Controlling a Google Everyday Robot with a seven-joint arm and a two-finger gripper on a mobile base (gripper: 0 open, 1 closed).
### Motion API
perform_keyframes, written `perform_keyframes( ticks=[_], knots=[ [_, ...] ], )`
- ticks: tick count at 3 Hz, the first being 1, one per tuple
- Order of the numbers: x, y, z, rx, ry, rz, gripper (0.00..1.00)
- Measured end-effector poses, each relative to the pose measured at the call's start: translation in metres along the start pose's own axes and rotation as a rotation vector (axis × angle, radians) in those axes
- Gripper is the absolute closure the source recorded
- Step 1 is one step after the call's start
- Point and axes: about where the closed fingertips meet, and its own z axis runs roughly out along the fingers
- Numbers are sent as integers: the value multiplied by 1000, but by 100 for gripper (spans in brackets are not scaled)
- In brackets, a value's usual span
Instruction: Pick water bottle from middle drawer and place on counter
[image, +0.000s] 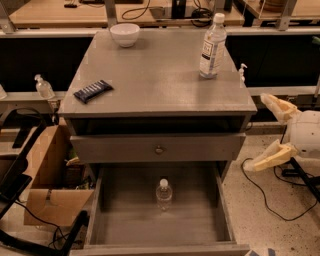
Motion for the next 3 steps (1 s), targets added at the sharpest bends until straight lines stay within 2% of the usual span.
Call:
perform_keyframes(
  ticks=[1, 2, 3],
  knots=[
    [0, 0, 0, -1, 9, -3, 0],
    [13, 15, 22, -11, 11, 35, 0],
    [44, 51, 65, -16, -37, 104, 0]
  ],
)
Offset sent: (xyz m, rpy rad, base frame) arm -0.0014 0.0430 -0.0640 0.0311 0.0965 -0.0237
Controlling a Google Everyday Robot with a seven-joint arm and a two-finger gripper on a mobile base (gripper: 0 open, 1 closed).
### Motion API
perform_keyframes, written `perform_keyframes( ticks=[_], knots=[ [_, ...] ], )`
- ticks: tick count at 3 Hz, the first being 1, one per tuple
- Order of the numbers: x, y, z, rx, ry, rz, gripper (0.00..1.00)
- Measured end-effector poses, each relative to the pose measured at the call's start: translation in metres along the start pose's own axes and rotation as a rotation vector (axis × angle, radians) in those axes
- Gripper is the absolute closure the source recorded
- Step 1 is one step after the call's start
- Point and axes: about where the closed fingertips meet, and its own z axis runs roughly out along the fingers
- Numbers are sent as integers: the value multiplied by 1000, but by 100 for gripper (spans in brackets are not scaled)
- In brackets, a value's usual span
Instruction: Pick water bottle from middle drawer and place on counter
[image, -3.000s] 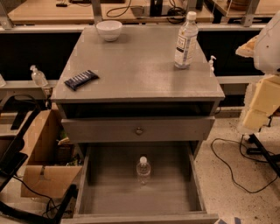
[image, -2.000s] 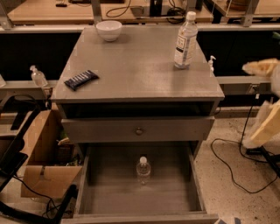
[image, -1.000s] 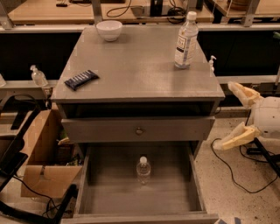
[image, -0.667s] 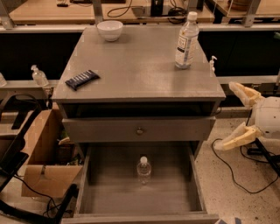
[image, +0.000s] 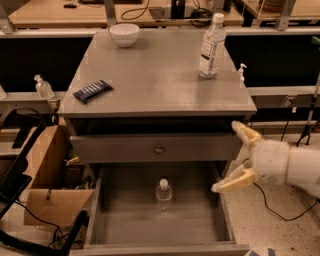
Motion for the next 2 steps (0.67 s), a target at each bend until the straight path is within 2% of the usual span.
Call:
perform_keyframes(
  ticks=[1, 2],
  knots=[
    [50, 46, 59, -4, -56, 71, 0],
    [95, 72, 108, 7, -92, 119, 0]
  ],
)
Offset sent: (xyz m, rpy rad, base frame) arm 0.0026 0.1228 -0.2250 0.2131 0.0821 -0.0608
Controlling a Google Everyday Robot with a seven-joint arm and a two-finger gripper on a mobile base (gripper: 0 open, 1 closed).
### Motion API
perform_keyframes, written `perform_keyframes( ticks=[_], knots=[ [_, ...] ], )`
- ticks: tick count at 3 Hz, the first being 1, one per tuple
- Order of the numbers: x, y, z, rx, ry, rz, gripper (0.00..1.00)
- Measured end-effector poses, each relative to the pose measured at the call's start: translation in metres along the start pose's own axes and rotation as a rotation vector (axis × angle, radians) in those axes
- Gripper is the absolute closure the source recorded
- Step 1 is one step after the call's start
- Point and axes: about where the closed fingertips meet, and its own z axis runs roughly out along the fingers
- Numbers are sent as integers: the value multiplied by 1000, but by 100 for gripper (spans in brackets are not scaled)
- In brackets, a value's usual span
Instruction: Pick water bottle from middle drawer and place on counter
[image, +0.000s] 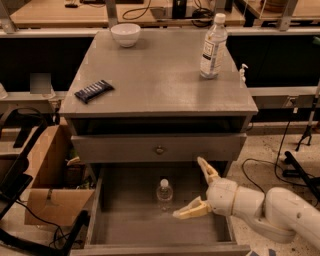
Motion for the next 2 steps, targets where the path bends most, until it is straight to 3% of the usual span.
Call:
perform_keyframes(
  ticks=[1, 2],
  knots=[
    [36, 9, 35, -17, 4, 36, 0],
    [36, 9, 35, -18, 4, 36, 0]
  ],
)
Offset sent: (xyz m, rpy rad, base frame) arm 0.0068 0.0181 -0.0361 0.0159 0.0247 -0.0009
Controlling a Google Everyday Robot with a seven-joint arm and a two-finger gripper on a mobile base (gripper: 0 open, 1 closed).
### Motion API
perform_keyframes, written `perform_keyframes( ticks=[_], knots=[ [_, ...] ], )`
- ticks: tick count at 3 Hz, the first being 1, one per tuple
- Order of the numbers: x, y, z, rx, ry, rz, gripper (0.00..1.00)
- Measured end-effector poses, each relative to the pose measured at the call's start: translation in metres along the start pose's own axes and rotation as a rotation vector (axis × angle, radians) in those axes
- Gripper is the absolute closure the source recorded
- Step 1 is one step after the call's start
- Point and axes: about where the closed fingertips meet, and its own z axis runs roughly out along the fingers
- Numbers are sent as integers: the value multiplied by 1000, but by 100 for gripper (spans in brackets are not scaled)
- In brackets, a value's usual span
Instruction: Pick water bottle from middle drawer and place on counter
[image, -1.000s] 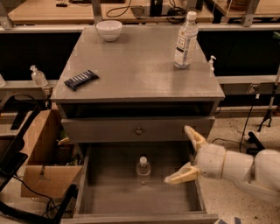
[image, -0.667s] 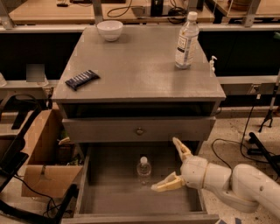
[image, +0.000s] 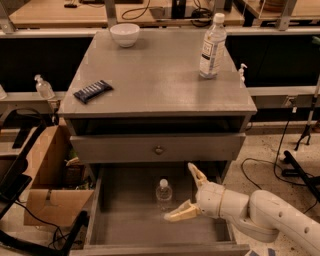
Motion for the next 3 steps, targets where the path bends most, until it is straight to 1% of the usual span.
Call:
perform_keyframes(
  ticks=[2, 3],
  knots=[
    [66, -25, 44, 5, 42, 63, 0],
    [105, -39, 61, 17, 35, 80, 0]
  ],
)
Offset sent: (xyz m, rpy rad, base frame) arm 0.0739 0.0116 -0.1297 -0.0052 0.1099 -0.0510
